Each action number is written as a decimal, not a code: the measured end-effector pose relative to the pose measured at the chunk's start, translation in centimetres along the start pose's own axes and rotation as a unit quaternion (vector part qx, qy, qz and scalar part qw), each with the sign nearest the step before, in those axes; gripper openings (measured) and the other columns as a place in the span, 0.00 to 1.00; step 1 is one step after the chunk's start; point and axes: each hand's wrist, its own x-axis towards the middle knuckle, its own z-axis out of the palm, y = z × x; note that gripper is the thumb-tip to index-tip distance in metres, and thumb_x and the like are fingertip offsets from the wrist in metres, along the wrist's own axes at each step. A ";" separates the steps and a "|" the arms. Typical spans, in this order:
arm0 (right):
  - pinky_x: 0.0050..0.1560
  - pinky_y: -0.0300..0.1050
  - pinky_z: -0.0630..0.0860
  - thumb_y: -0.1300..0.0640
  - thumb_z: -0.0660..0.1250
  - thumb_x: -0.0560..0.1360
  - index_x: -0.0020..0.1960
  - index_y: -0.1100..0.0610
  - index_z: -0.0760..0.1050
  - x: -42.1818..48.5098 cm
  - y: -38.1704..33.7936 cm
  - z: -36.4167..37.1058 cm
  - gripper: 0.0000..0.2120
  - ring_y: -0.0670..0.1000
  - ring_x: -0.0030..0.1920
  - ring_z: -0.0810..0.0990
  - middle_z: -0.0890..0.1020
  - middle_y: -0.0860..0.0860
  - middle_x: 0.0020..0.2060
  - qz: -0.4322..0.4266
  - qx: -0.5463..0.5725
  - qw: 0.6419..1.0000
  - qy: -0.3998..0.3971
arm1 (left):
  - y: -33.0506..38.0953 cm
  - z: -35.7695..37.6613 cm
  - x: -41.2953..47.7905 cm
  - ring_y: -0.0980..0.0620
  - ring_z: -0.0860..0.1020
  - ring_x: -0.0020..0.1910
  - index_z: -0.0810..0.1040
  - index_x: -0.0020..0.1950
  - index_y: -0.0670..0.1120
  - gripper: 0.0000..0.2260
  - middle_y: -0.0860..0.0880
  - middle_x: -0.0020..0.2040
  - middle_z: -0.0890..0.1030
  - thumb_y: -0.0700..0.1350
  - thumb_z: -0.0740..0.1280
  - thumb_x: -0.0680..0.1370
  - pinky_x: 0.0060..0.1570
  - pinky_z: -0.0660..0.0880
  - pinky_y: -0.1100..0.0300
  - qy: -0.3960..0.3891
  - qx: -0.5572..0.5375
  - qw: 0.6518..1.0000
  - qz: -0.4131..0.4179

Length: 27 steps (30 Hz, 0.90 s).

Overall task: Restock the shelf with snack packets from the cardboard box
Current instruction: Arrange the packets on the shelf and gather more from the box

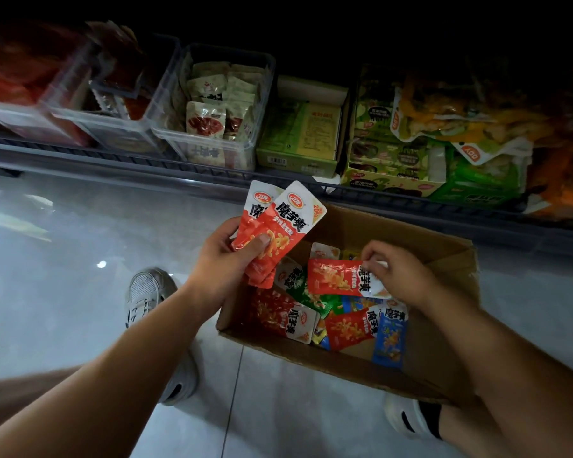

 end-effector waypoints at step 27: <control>0.52 0.49 0.80 0.57 0.67 0.79 0.57 0.45 0.76 -0.7 -4.2 -0.6 0.09 0.49 0.51 0.81 0.81 0.46 0.51 0.018 0.055 0.996 0.073 | 1.2 -0.5 -1.4 0.43 0.86 0.54 0.77 0.67 0.43 0.19 0.42 0.58 0.85 0.40 0.74 0.76 0.54 0.83 0.45 0.001 -0.030 0.999 0.013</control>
